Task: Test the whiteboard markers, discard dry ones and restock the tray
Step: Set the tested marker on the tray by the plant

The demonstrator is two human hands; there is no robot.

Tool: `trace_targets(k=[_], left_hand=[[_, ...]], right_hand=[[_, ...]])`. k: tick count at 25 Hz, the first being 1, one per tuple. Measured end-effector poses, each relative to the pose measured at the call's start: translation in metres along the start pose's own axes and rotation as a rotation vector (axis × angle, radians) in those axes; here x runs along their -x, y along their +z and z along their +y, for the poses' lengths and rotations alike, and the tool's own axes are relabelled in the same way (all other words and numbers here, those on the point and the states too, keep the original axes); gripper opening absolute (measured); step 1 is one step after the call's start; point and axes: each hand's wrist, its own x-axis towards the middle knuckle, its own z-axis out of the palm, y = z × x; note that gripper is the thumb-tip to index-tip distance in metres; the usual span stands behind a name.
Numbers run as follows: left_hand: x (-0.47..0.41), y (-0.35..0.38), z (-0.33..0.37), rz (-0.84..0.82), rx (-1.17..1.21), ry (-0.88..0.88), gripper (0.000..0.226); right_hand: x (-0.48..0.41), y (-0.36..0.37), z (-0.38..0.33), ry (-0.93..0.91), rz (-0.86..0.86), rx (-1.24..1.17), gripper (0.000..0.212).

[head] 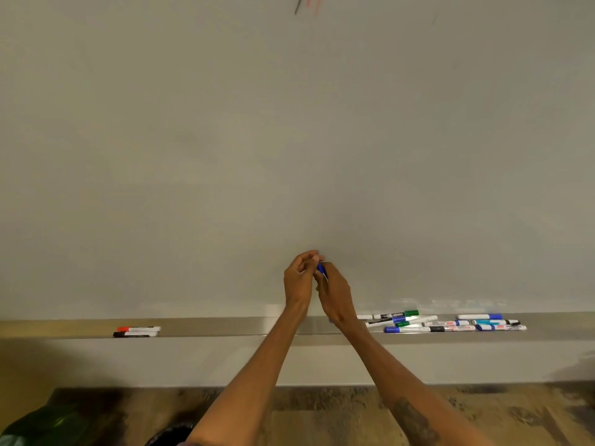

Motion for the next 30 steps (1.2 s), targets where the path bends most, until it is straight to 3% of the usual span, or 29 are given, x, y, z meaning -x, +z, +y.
trace_targets(k=[4, 8, 18, 24, 30], left_hand=[[0.002, 0.003, 0.033, 0.045, 0.099, 0.031, 0.022], [0.002, 0.008, 0.066, 0.089, 0.165, 0.085, 0.02], [0.007, 0.014, 0.141, 0.042, 0.246, 0.213, 0.018], [0.011, 0.021, 0.201, -0.048, 0.234, 0.483, 0.02], [-0.007, 0.018, 0.278, 0.059, 0.222, 0.75, 0.019]], right_hand=[[-0.009, 0.002, -0.031, -0.045, 0.073, -0.043, 0.023], [-0.019, -0.004, -0.062, -0.081, 0.186, 0.062, 0.03], [-0.035, -0.029, -0.119, -0.177, 0.394, 0.038, 0.032], [-0.051, -0.06, -0.169, -0.273, 0.408, -0.199, 0.025], [-0.066, -0.108, -0.224, -0.351, 0.385, -0.396, 0.052]])
